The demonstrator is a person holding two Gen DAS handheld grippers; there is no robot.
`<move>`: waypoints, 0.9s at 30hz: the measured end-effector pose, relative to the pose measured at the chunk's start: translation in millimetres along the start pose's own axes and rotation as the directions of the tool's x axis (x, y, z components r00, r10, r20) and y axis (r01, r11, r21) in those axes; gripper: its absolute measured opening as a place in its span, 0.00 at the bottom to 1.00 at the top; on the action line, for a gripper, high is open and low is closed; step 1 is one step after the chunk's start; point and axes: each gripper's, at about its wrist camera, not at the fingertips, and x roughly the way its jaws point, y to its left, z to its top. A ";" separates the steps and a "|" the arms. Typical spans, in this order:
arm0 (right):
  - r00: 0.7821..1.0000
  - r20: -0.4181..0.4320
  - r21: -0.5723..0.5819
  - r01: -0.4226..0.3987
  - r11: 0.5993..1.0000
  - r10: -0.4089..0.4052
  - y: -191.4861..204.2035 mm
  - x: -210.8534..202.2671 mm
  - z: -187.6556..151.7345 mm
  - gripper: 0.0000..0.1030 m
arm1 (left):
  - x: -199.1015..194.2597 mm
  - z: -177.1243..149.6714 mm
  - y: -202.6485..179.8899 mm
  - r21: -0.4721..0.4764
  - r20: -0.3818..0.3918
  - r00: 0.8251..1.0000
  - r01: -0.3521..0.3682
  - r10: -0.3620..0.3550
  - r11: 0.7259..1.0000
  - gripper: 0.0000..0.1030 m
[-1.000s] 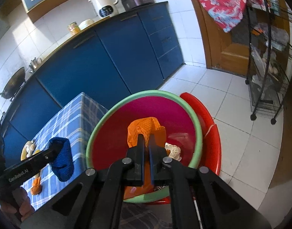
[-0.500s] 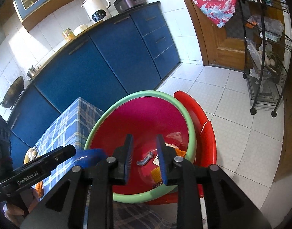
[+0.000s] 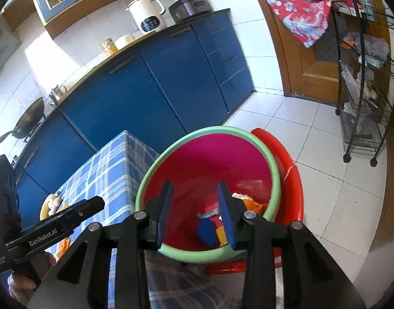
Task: Collect trash
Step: 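Return both tools to the table toward the tissue and yellow sponge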
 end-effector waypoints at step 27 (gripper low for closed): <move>0.984 -0.101 -0.152 -0.160 0.975 0.146 128.0 17.4 -35.2 0.43 | -87.9 -36.4 155.2 -0.255 0.076 0.967 -0.216 0.242 0.942 0.55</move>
